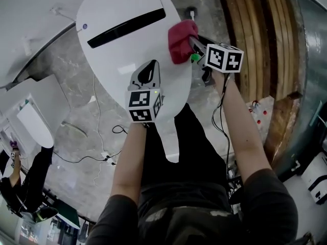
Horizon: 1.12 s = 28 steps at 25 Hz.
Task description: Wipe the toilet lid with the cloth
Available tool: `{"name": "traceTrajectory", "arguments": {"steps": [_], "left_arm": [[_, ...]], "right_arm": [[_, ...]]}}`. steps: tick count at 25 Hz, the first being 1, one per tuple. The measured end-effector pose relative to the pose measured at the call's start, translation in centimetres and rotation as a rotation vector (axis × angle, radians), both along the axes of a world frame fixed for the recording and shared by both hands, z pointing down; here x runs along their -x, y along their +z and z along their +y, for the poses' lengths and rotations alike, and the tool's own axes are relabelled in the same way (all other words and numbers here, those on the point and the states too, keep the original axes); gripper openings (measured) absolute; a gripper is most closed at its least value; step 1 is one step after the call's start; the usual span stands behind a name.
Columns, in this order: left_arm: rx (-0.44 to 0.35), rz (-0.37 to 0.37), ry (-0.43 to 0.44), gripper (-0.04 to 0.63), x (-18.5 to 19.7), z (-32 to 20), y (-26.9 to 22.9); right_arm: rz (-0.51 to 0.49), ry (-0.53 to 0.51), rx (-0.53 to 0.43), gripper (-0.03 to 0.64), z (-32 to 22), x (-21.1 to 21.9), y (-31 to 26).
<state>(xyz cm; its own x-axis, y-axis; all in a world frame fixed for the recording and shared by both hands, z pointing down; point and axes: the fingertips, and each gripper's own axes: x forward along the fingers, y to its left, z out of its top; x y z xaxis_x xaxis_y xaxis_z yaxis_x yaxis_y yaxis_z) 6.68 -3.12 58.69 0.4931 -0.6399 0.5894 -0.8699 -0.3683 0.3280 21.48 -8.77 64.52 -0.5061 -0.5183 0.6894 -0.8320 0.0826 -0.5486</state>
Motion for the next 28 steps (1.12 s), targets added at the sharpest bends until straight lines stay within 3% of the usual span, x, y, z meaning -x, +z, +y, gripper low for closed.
{"name": "traceTrajectory", "arguments": {"steps": [4, 8, 15, 22, 28], "left_arm": [[-0.004, 0.002, -0.004, 0.009, 1.2, 0.8, -0.2], [-0.016, -0.001, -0.027, 0.008, 4.9, 1.9, -1.1], [-0.032, -0.035, -0.061, 0.009, 15.8, 5.0, -2.3], [-0.002, -0.062, -0.134, 0.008, 25.5, 8.1, -1.4], [0.032, -0.067, -0.158, 0.008, 27.4, 10.3, 0.2]], "right_arm": [[-0.032, 0.002, -0.042, 0.075, 0.7, 1.5, -2.2], [-0.079, -0.042, -0.055, 0.077, 3.0, 6.3, -4.1], [-0.153, -0.168, -0.058, 0.077, 7.9, 21.0, -6.7], [-0.216, -0.285, 0.013, 0.077, 13.9, 33.9, -5.4], [-0.172, -0.363, 0.085, 0.077, 16.5, 36.8, -0.8]]}}
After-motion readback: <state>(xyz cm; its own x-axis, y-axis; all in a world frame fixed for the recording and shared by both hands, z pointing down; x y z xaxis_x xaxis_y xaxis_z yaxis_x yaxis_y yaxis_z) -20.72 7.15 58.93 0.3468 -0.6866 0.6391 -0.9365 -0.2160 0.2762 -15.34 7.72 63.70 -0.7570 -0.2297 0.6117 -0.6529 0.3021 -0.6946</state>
